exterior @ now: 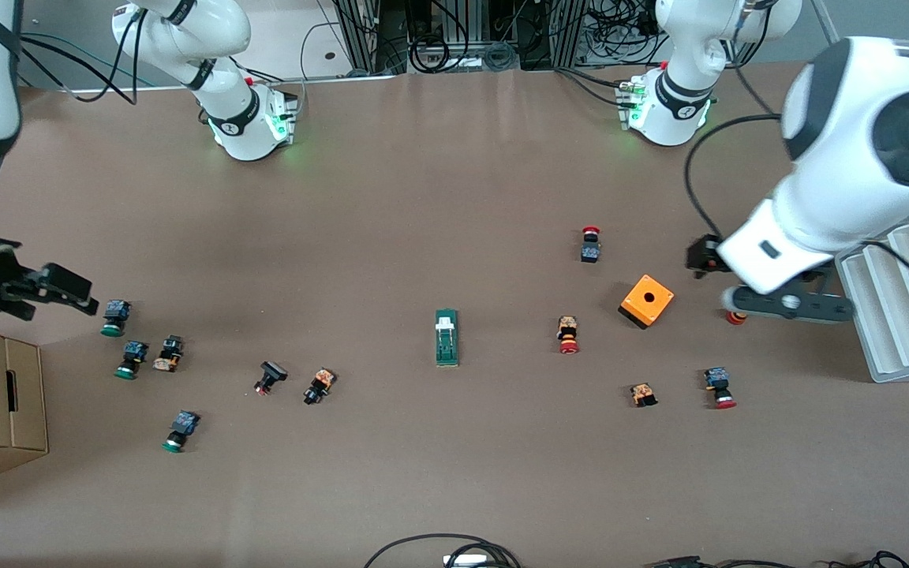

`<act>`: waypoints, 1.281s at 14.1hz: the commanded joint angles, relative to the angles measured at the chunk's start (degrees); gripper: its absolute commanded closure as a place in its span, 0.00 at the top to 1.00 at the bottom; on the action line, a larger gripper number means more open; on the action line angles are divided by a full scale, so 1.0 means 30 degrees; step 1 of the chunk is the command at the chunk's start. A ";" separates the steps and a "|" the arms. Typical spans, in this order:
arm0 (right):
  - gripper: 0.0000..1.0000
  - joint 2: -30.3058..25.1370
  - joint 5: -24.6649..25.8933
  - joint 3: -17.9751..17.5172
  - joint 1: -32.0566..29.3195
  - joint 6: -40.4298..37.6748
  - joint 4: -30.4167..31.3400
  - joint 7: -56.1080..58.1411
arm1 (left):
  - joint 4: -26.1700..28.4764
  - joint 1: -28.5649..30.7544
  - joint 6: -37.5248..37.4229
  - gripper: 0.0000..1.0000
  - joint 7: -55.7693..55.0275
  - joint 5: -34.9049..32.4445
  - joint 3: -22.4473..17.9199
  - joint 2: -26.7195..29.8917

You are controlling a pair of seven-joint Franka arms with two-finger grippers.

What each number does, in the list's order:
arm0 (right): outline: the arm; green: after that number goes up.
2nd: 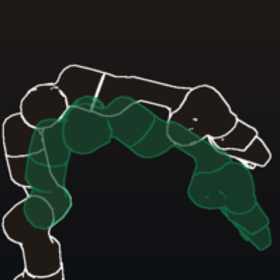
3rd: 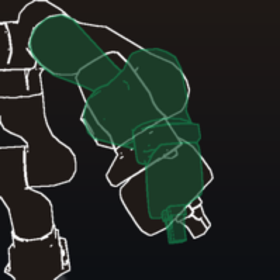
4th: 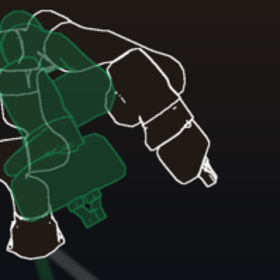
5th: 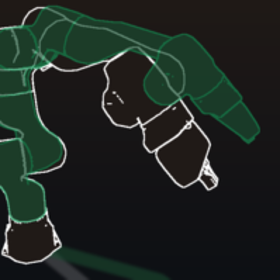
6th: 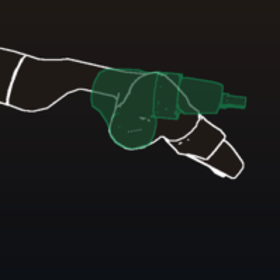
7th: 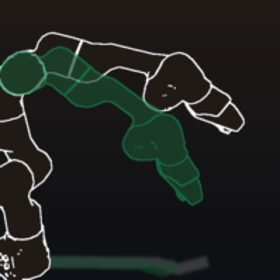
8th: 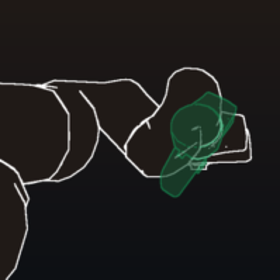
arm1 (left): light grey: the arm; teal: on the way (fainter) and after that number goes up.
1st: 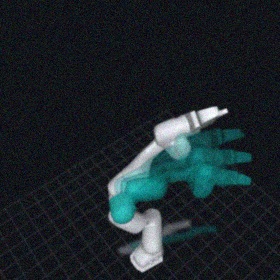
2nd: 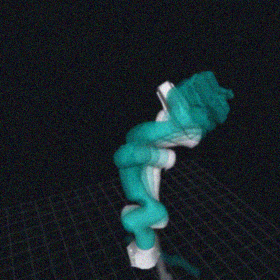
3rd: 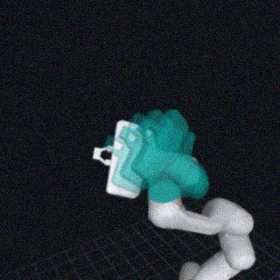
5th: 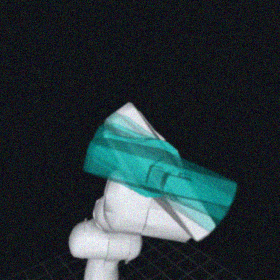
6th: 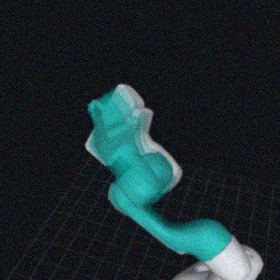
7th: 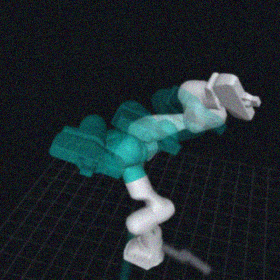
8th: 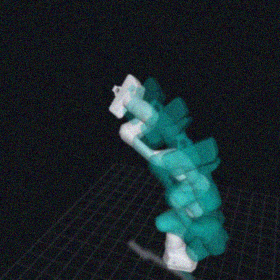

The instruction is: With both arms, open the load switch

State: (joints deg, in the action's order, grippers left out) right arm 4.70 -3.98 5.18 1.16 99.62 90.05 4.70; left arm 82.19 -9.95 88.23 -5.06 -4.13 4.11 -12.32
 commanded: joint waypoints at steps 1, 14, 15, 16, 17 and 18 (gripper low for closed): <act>1.00 -0.0537 -0.0021 -0.0553 -0.0445 -0.0746 0.0009 0.0221 | 0.0843 0.0446 0.0118 1.00 0.0133 0.0237 0.0155 0.0764; 1.00 -0.0511 0.0094 -0.0789 -0.0416 -0.0451 0.0276 -0.0013 | 0.7176 0.2203 0.4548 1.00 0.0251 0.0734 -0.0872 0.4987; 1.00 -0.0482 0.0183 -0.0760 -0.0416 -0.0453 0.0276 0.0016 | 0.6711 0.2175 0.4167 1.00 0.0222 0.0704 -0.0813 0.4842; 1.00 -0.0395 0.0358 -0.0760 -0.0532 -0.0453 0.0276 0.0046 | 0.6591 0.2174 0.4018 1.00 0.0222 0.0704 -0.0784 0.4811; 1.00 -0.0365 0.0678 -0.0760 -0.0533 -0.0424 0.0276 0.0075 | 0.6589 0.2232 0.3959 1.00 0.0251 0.0704 -0.0812 0.4811; 1.00 -0.0335 0.1117 -0.0760 -0.0504 -0.0423 0.0276 0.0075 | 0.6618 0.2262 0.3958 1.00 0.0222 0.0733 -0.0813 0.4811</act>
State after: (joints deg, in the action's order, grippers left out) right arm 3.86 -2.57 3.39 0.32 98.51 90.53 4.86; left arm 102.15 -3.40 101.33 -4.47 -1.17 1.47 1.20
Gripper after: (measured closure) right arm 0.000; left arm 0.000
